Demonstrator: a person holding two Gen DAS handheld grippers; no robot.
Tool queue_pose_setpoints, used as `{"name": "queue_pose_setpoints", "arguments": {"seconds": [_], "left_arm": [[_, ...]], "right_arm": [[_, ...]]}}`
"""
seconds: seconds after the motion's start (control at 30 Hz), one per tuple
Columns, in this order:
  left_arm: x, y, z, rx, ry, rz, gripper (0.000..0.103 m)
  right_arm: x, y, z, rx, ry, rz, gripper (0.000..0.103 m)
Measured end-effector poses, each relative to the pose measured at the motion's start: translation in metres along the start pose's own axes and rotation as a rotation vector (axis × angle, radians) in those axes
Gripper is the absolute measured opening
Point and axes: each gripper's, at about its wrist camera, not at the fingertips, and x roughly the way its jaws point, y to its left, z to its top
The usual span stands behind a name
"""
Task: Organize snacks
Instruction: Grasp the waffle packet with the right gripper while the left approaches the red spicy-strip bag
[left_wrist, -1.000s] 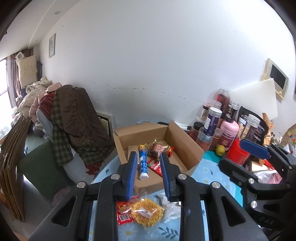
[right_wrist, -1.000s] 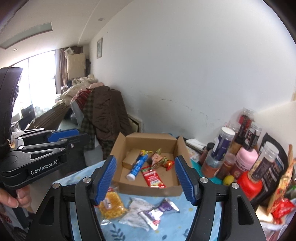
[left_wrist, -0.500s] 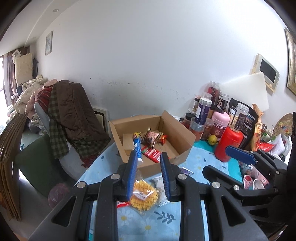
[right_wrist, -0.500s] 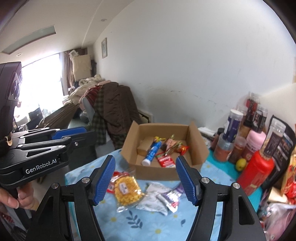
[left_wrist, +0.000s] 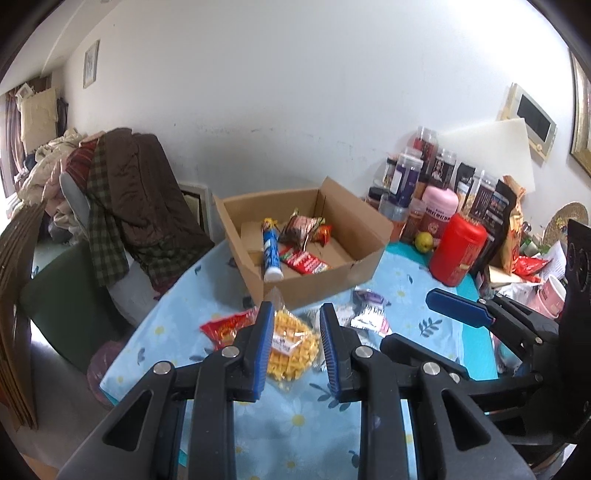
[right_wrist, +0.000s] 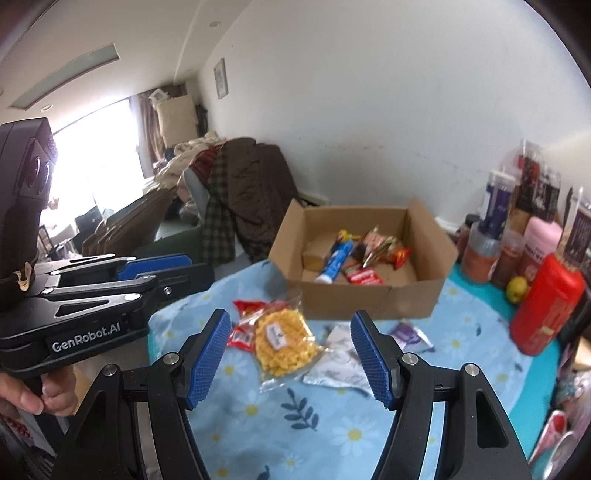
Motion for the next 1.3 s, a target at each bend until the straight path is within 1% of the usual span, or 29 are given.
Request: {"name": "queue_pose_setpoints", "arguments": {"seconds": [0.43,0.63,0.73,0.8,0.87,0.93,0.97,1.07,1.17,1.3], "left_arm": [[0.034,0.032,-0.028,-0.071,0.073,0.019,0.025],[0.053,0.049,-0.037,-0.1,0.09,0.029,0.025],[0.063,0.059,-0.039,-0.113,0.105,0.042,0.025],[0.069,0.066,-0.04,-0.129,0.11,0.049,0.025],[0.075,0.072,-0.04,-0.14,0.113,0.052,0.025],[0.082,0.079,-0.04,-0.151,0.114,0.059,0.025],[0.083,0.081,-0.04,-0.152,0.114,0.063,0.025],[0.093,0.087,-0.041,-0.16,0.122,0.085,0.025],[0.102,0.094,-0.043,-0.17,0.143,0.097,0.025],[0.113,0.1,-0.047,-0.172,0.172,0.124,0.025]], "right_arm": [[0.056,0.004,-0.02,-0.01,0.106,0.05,0.068],[0.088,0.005,-0.025,-0.028,0.147,0.055,0.068],[0.104,0.004,-0.026,-0.04,0.165,0.05,0.077],[0.113,0.005,-0.025,-0.052,0.174,0.05,0.08],[0.122,0.005,-0.024,-0.065,0.182,0.049,0.085],[0.132,0.005,-0.023,-0.077,0.197,0.049,0.094],[0.138,0.006,-0.023,-0.086,0.208,0.049,0.096],[0.155,0.009,-0.024,-0.118,0.242,0.053,0.101],[0.168,0.013,-0.025,-0.154,0.271,0.062,0.101],[0.185,0.016,-0.028,-0.199,0.311,0.046,0.101]]}}
